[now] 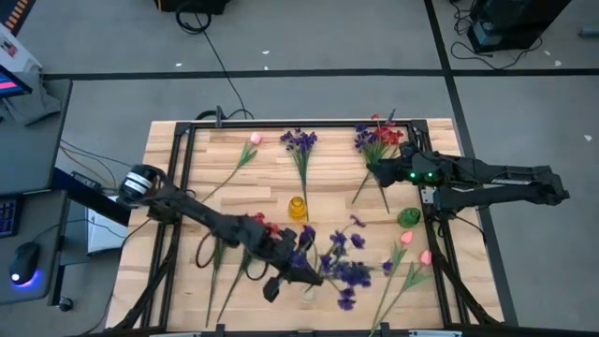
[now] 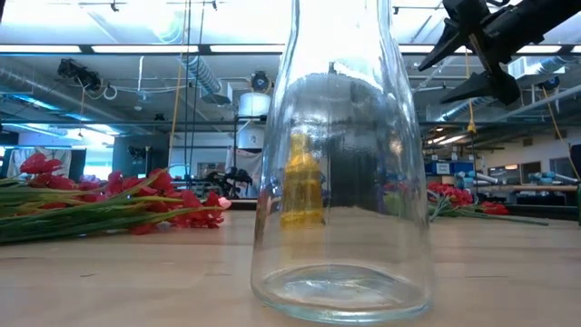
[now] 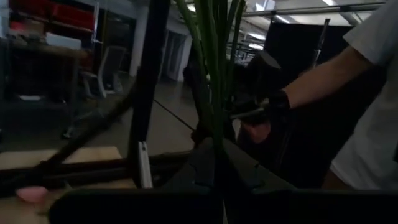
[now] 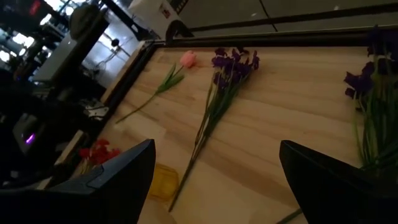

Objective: Sort flowers into vase by color
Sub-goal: Put the left purple flower into the transparent vase

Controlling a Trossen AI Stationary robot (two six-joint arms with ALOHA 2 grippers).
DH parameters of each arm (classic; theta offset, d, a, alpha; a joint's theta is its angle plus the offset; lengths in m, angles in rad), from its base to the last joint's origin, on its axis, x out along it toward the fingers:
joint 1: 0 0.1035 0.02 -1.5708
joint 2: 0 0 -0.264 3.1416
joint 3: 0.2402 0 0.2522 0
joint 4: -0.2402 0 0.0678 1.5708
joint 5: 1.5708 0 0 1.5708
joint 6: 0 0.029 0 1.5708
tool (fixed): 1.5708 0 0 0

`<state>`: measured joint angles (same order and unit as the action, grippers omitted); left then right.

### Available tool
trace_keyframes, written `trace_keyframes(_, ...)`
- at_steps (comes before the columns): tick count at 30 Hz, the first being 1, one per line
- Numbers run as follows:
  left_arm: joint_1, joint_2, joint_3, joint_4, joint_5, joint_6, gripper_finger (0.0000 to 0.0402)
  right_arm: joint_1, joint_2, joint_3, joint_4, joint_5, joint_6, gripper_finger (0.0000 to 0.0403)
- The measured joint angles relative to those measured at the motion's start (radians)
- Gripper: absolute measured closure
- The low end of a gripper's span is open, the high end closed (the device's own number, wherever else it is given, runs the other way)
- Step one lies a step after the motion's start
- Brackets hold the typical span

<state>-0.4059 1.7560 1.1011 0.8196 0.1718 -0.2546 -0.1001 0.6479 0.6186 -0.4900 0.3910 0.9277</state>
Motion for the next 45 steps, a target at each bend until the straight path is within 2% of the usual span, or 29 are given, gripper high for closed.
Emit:
trace_keyframes(13,-0.033,0.021,-0.019,-0.001,-0.125,0.102,0.0387,0.000,-0.012,0.000,0.003,-0.011,-0.021,0.0051)
trace_keyframes(29,-0.042,0.020,-0.020,-0.091,-0.132,0.146,0.0387,0.000,-0.014,0.000,0.003,-0.007,-0.031,0.0051)
trace_keyframes(35,-0.042,0.020,-0.021,-0.171,-0.133,0.150,0.0387,0.000,-0.014,0.000,0.003,-0.007,-0.034,0.0051)
trace_keyframes(45,-0.042,0.020,-0.026,-0.132,-0.124,0.151,0.0387,0.000,-0.013,0.000,0.011,-0.007,-0.034,0.0051)
